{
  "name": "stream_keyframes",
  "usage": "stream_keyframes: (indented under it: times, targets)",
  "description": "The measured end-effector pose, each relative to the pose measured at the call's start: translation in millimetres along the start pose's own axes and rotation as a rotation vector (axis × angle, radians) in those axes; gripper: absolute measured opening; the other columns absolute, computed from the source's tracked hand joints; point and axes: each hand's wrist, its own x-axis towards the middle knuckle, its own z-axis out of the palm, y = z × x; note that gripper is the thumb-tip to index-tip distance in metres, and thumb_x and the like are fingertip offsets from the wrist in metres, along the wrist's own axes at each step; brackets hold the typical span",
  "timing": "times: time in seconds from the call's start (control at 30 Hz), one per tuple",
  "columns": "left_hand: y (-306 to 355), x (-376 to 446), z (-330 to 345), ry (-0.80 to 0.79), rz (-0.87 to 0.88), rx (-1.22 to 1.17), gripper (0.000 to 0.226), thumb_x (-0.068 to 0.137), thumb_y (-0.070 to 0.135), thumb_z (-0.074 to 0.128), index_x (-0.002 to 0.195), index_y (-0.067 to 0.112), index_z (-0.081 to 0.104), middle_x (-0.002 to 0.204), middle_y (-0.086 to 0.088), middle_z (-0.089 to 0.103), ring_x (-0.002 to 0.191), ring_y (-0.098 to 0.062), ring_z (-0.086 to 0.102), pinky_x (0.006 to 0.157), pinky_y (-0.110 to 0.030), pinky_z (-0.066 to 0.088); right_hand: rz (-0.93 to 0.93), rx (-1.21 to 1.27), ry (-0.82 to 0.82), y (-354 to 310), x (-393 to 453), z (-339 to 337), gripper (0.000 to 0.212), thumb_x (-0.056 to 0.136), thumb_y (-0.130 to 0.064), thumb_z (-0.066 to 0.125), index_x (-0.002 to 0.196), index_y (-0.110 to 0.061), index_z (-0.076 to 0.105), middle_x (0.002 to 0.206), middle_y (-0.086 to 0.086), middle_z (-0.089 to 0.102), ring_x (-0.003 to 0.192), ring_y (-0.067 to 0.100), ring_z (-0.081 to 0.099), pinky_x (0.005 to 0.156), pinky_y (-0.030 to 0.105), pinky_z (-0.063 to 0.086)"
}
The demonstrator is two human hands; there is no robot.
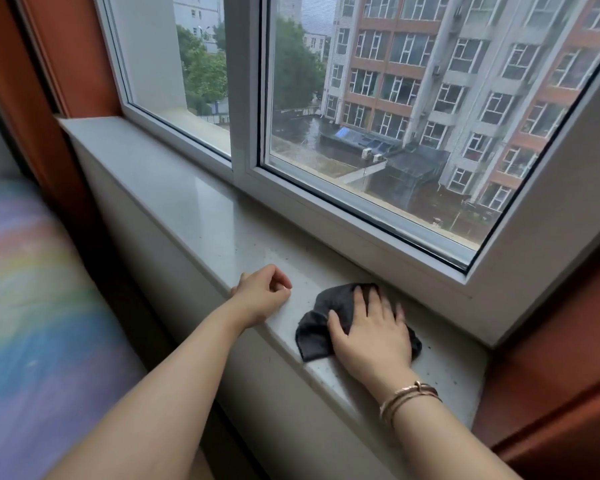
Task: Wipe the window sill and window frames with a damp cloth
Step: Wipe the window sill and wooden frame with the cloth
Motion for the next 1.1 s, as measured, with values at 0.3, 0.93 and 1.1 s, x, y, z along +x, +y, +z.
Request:
stream_keyframes:
  times: [0.3, 0.93, 1.1]
  targets:
    - [1, 0, -5, -0.073, -0.065, -0.077, 0.01, 0.078, 0.045, 0.051, 0.086, 0.041, 0.056, 0.11, 0.004, 0.054, 0.107, -0.019, 0.05, 0.101, -0.043, 0.043, -0.241, 0.013, -0.049, -11, -25, -5, 0.102, 0.067, -0.075, -0.006, 0.152, -0.019, -0.002, 0.159, 0.005, -0.008, 0.146, 0.016, -0.011, 0.116, 0.035, -0.011]
    - [-24, 35, -64, 0.201, -0.066, -0.15, 0.022, 0.087, 0.008, 0.045, 0.086, 0.028, 0.056, 0.097, 0.008, 0.06, 0.109, -0.023, 0.051, 0.095, -0.038, 0.045, -0.414, -0.104, -0.087, -94, 16, 6, 0.09, 0.09, -0.054, 0.042, 0.15, -0.005, -0.004, 0.156, 0.022, -0.006, 0.145, 0.034, -0.008, 0.117, 0.045, -0.005]
    - [-55, 51, -93, 0.179, -0.081, -0.037, 0.032, 0.089, 0.005, 0.042, 0.105, 0.026, 0.058, 0.128, 0.002, 0.053, 0.126, -0.021, 0.041, 0.104, -0.037, 0.038, -0.426, -0.121, -0.052, -122, 37, 12, 0.085, 0.093, -0.051, 0.038, 0.149, -0.003, -0.004, 0.156, 0.024, -0.005, 0.145, 0.035, -0.007, 0.117, 0.044, -0.004]
